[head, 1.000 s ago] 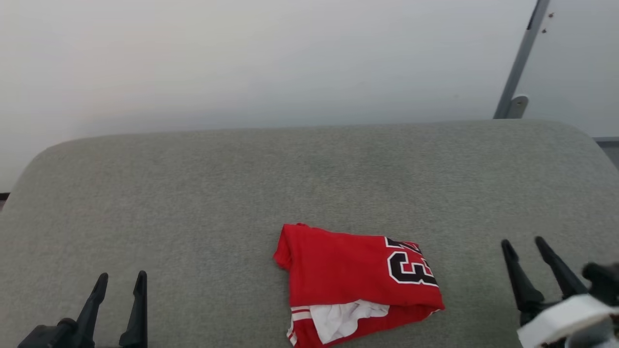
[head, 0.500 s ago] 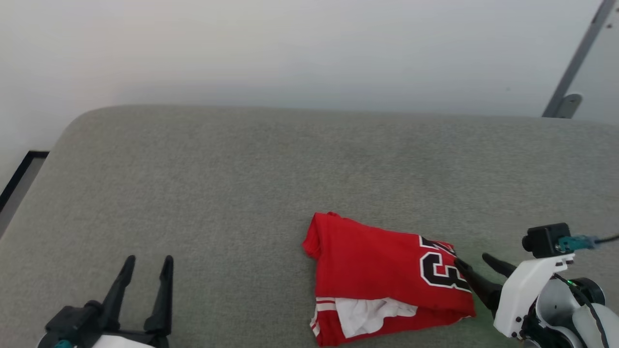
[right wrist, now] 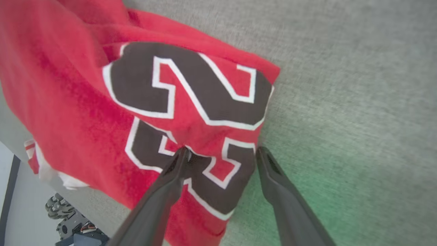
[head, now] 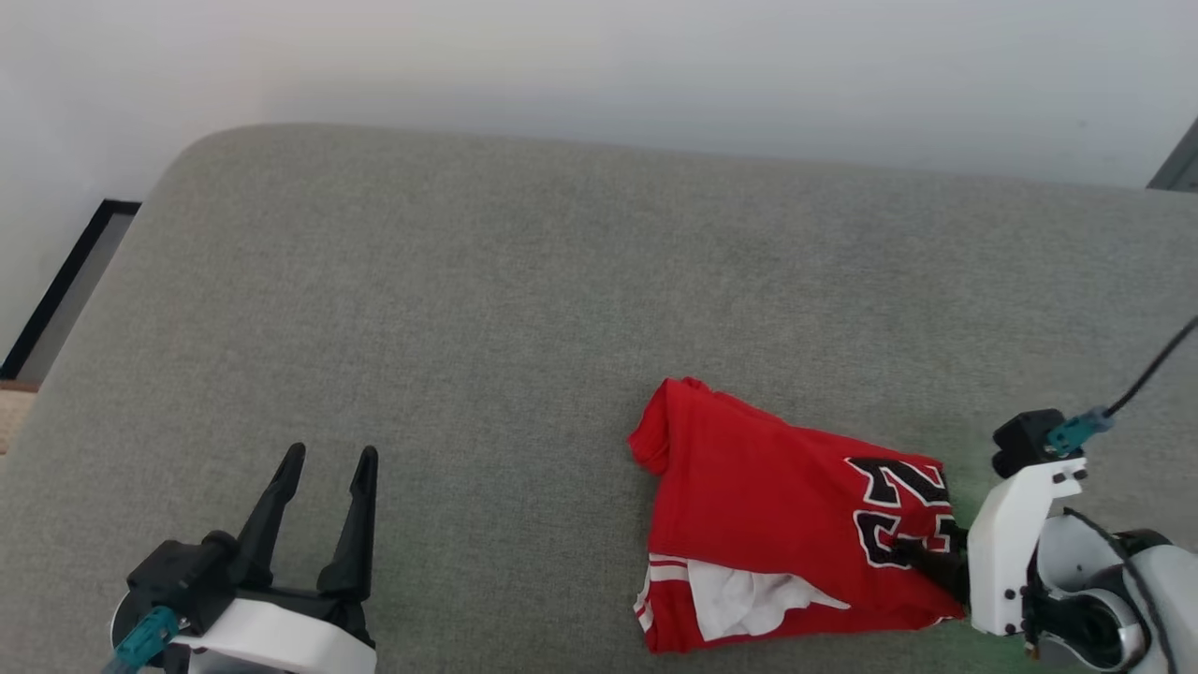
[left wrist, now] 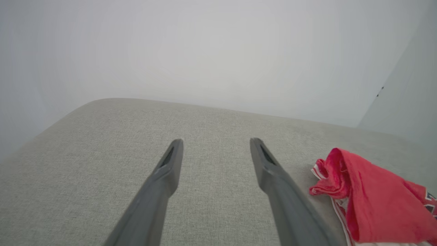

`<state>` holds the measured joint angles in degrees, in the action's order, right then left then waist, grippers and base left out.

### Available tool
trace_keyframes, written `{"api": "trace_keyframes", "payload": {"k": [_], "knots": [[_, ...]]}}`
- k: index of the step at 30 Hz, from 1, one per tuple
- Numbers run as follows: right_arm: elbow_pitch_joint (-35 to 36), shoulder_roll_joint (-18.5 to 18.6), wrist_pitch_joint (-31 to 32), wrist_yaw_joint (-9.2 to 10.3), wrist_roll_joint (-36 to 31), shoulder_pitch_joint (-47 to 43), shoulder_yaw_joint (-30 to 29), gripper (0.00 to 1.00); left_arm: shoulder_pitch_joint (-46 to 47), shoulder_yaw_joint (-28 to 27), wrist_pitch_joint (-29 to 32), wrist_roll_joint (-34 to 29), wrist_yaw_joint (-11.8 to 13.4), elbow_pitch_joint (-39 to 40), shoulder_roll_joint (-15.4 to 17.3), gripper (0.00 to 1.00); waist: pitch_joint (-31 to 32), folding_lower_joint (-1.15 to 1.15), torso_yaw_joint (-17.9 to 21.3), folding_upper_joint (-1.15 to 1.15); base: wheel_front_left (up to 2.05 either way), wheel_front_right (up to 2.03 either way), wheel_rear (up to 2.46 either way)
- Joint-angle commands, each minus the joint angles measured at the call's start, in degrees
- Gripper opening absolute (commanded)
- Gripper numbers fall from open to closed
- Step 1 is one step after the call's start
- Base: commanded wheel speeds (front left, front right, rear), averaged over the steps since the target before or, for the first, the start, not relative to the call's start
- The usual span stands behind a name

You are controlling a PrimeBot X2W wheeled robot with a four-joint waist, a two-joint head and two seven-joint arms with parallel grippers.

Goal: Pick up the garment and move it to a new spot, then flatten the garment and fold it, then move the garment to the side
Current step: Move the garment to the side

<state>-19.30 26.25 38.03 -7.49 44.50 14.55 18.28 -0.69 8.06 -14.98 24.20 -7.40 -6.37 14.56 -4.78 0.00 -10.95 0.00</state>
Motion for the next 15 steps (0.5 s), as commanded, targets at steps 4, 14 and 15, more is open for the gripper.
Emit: {"api": "trace_keyframes", "payload": {"k": [4,14,15], "knots": [[-3.07,-3.15,3.96,-0.01,-0.55,1.39,-0.50,1.00,2.07,0.42,-0.27,0.33,-0.11,-0.47,-0.54,1.00,-1.89,0.00,-0.77,0.00,0.00,0.00,0.00],[-8.57,-7.50,7.37,-0.02,1.23,4.30,0.87,0.00,4.48,0.77,-0.27,0.44,-0.11,-0.94,-0.79,1.00,-3.70,0.00,-0.88,0.00,0.00,0.00,0.00],[-8.34,-7.04,7.08,-0.01,1.55,4.50,0.79,0.00,4.72,0.82,-0.27,0.56,-0.11,-0.90,-0.80,1.00,-3.77,0.00,-0.83,0.00,0.00,0.00,0.00]]}}
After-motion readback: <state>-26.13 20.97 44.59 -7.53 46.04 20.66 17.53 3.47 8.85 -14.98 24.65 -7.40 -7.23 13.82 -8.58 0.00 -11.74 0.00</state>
